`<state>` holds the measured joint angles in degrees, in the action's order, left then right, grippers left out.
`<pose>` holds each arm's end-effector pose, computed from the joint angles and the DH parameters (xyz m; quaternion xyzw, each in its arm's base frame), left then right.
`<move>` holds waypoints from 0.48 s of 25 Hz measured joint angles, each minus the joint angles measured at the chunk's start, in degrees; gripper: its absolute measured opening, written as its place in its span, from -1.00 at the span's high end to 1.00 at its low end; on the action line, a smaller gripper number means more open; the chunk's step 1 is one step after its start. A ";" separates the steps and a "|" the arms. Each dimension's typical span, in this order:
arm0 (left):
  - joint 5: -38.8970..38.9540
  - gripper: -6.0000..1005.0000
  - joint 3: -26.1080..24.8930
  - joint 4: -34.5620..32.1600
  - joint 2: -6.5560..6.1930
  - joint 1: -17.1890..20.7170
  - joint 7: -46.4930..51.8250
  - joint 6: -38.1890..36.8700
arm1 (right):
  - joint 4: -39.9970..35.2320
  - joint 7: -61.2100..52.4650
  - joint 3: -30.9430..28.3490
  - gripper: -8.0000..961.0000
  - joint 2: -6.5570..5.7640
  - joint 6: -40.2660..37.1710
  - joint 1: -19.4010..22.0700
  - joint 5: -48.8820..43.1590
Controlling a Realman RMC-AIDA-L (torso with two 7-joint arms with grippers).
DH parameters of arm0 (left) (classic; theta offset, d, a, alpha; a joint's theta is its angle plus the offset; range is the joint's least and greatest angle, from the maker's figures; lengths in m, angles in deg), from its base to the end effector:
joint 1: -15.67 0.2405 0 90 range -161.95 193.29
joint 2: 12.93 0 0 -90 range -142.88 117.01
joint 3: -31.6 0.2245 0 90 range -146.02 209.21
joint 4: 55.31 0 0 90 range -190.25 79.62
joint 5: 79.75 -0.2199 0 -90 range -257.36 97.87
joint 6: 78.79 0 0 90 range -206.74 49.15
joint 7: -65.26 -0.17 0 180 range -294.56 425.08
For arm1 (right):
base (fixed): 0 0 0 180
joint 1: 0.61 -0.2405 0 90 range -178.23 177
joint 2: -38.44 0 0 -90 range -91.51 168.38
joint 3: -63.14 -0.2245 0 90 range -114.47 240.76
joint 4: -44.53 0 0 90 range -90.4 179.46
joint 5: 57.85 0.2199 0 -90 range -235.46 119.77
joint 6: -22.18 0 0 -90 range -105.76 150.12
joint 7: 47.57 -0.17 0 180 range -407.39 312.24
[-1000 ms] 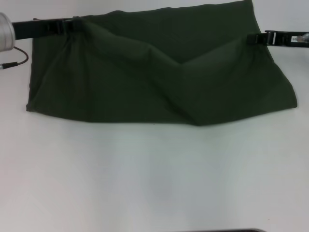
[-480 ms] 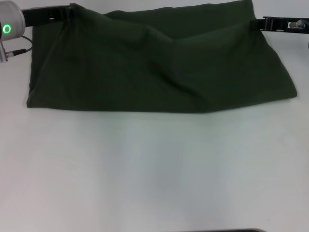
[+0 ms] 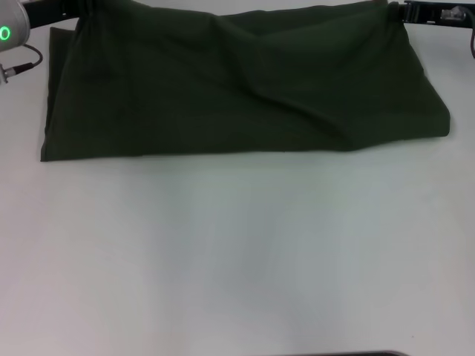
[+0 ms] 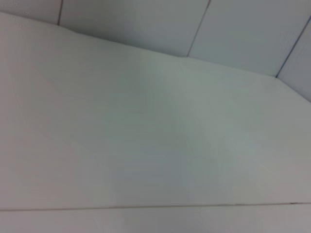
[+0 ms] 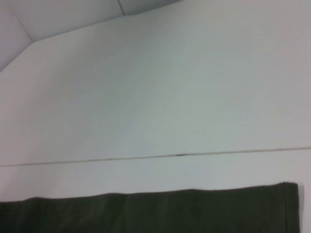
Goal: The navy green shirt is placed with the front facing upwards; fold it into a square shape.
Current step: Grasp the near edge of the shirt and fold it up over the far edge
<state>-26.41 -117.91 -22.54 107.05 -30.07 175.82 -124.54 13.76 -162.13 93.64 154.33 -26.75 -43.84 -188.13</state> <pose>-0.2463 0.4622 0.0146 -0.7848 -0.4561 -0.1928 0.3726 0.2810 0.4483 0.0312 -0.7751 0.4901 0.1613 0.3646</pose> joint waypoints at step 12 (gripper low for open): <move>0.34 0.82 0.77 -0.01 1.31 -1.01 -0.30 5.32 | 4.57 1.63 0.73 0.91 0.71 8.63 -2.56 0.17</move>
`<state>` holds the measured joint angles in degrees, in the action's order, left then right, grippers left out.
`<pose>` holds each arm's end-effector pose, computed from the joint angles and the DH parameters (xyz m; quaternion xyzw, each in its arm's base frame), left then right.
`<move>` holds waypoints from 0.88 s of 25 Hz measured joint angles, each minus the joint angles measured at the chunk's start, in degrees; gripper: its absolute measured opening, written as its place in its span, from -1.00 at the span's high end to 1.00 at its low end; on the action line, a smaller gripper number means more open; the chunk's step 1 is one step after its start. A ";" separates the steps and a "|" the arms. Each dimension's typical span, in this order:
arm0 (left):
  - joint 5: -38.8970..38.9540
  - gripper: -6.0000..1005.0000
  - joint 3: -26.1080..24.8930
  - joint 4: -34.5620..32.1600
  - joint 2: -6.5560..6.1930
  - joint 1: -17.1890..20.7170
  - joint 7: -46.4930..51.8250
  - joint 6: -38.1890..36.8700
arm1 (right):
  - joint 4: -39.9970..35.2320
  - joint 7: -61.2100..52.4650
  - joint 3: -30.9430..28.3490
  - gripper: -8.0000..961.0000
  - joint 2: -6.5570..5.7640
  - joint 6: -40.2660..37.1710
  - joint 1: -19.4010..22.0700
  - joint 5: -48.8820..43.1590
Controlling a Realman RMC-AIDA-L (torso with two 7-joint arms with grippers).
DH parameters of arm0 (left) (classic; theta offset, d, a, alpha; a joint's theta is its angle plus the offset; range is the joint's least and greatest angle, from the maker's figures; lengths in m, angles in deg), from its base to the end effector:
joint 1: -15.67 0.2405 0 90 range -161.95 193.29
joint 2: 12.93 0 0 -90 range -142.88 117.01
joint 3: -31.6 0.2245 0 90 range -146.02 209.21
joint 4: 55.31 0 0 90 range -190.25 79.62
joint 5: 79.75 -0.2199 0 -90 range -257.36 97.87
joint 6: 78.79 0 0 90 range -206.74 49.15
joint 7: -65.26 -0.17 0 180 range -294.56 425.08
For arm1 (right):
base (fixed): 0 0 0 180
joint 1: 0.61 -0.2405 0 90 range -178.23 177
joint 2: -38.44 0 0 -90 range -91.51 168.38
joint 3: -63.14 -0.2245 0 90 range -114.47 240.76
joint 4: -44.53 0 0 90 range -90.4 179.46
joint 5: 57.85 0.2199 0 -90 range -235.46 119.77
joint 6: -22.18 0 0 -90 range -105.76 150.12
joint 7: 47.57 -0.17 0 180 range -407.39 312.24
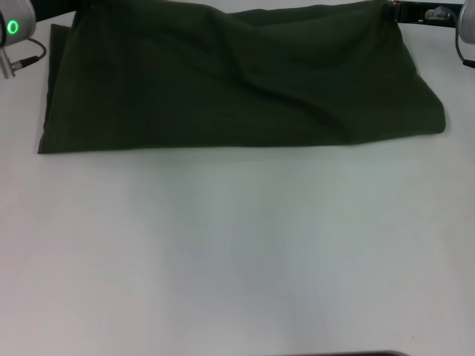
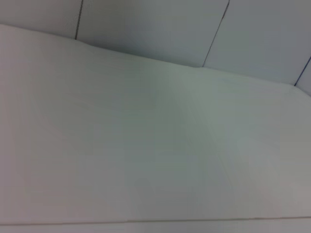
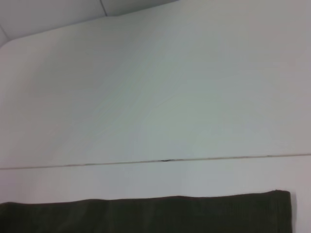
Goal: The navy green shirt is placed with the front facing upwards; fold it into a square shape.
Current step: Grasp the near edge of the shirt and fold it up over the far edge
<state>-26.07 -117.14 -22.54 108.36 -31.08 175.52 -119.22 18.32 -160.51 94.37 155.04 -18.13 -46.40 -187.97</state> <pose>-0.2425 0.4702 0.0116 -0.7746 -0.4512 -0.1894 0.4007 0.2803 0.4588 0.0160 -0.7660 0.4863 0.1448 0.3946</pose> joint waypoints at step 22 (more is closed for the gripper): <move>0.12 0.76 3.10 -0.09 1.71 -0.39 -0.35 6.52 | 1.75 2.34 0.06 0.92 1.08 4.97 -1.56 1.28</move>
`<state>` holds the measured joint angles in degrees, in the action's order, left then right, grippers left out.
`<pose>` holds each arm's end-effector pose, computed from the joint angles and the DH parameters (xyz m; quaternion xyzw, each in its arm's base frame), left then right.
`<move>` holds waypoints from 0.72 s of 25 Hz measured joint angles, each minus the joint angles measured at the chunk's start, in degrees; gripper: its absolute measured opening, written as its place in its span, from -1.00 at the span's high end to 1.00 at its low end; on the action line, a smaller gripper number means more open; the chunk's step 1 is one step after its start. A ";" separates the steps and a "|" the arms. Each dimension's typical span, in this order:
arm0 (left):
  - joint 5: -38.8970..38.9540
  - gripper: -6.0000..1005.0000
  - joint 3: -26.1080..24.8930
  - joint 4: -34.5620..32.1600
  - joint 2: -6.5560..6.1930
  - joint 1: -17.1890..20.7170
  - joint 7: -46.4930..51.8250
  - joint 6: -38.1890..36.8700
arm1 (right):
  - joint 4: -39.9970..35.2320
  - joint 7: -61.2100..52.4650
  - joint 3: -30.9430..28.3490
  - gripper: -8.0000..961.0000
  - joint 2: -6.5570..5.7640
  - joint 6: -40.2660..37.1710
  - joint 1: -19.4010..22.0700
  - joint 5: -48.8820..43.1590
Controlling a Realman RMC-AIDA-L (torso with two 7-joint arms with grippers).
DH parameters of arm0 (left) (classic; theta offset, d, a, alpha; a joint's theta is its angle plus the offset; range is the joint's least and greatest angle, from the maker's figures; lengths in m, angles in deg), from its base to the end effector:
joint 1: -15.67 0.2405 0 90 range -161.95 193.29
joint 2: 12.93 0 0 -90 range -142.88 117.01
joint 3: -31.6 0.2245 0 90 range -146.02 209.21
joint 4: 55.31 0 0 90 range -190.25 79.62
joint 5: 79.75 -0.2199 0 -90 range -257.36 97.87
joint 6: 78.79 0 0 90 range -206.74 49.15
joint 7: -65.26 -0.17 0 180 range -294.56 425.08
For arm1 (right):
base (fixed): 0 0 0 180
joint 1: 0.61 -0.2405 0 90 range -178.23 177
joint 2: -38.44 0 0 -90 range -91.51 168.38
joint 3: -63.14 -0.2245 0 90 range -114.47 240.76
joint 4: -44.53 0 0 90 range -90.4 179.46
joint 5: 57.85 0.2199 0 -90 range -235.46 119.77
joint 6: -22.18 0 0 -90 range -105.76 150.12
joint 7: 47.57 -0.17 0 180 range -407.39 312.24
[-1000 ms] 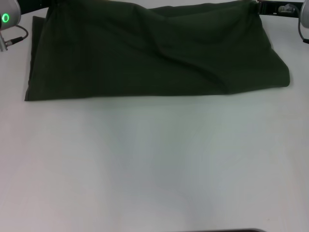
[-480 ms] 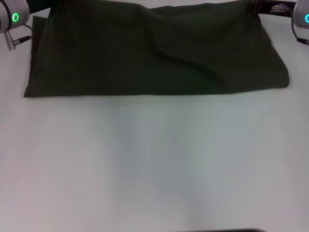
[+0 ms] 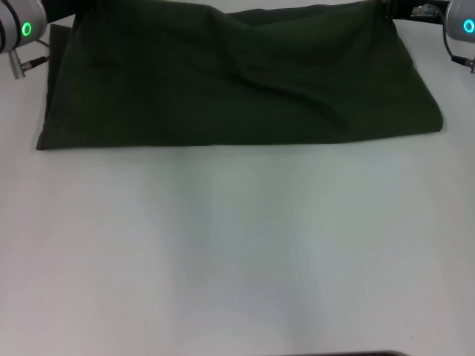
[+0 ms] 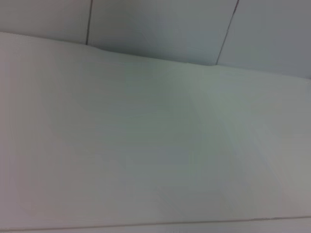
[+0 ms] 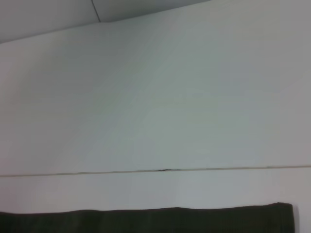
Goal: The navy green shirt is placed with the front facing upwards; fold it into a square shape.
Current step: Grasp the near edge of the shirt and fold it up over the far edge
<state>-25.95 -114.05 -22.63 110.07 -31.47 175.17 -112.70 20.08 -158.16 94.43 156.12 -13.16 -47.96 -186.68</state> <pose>-0.2404 0.4746 0.0024 -0.7700 -0.4395 -0.1707 0.4299 0.2748 0.4656 0.0073 -0.7623 0.4764 0.1422 0.4143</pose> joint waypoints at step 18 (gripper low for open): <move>2.57 0.70 0.53 0.96 -0.15 0.29 -0.30 1.76 | -0.21 -0.13 -0.09 0.91 -0.61 -0.32 -1.44 0.05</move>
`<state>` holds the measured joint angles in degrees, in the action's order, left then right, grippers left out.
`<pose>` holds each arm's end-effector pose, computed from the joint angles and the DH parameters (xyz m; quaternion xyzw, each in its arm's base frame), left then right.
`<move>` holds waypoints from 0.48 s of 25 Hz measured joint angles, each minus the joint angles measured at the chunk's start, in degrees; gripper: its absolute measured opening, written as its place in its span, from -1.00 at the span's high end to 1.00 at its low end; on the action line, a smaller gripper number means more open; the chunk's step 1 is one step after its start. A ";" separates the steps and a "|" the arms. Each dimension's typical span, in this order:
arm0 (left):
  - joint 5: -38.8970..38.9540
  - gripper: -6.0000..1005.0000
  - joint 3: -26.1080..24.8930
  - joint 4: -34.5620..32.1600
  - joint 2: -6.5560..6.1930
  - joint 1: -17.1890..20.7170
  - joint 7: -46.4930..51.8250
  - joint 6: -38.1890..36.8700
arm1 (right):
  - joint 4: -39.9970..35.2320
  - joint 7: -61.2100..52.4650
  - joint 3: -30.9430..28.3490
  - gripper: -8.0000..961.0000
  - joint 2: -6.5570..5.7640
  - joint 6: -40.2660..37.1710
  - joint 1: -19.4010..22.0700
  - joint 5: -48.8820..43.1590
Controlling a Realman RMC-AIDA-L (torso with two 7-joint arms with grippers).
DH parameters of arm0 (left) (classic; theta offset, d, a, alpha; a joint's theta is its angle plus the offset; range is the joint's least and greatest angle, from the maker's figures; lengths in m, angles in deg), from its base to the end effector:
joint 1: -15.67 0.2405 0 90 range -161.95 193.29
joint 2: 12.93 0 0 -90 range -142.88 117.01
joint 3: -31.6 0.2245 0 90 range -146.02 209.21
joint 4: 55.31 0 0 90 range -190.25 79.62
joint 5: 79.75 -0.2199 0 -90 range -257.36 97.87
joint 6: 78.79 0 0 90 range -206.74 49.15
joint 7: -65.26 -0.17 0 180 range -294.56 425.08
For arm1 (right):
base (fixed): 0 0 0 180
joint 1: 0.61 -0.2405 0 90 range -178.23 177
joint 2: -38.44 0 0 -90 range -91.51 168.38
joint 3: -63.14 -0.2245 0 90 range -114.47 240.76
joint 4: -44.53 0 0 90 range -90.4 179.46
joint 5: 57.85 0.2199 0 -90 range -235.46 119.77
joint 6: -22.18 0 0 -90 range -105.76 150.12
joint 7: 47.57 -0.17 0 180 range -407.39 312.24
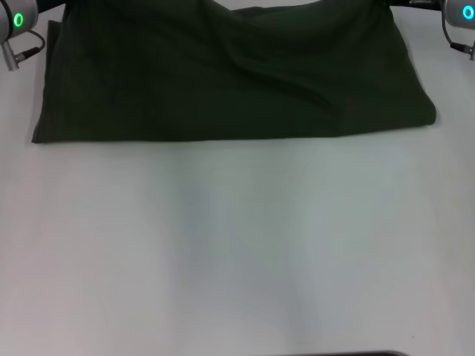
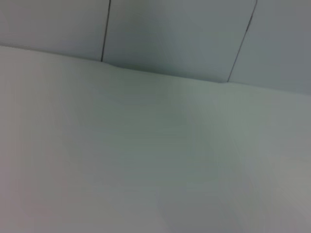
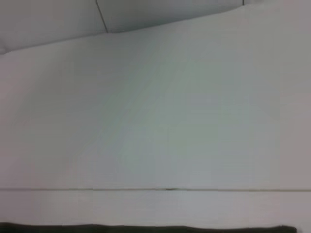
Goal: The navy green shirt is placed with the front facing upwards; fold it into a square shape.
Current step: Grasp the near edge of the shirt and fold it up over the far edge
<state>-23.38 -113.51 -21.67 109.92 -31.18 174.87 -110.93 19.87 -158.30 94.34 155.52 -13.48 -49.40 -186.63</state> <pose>-0.2399 0.4799 0.0133 -0.7560 -0.4395 -0.1850 0.4483 0.2636 0.4745 0.0136 -0.7671 0.4652 0.1489 0.4159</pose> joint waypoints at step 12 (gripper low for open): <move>0.40 0.67 0.01 1.33 -0.23 -0.42 0.34 0.08 | 0.17 -0.43 0.00 0.91 -1.49 -0.51 -1.49 0.03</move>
<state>-22.98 -113.51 -20.34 109.69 -31.60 175.21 -110.85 20.04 -158.72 94.35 154.03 -13.99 -50.89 -186.60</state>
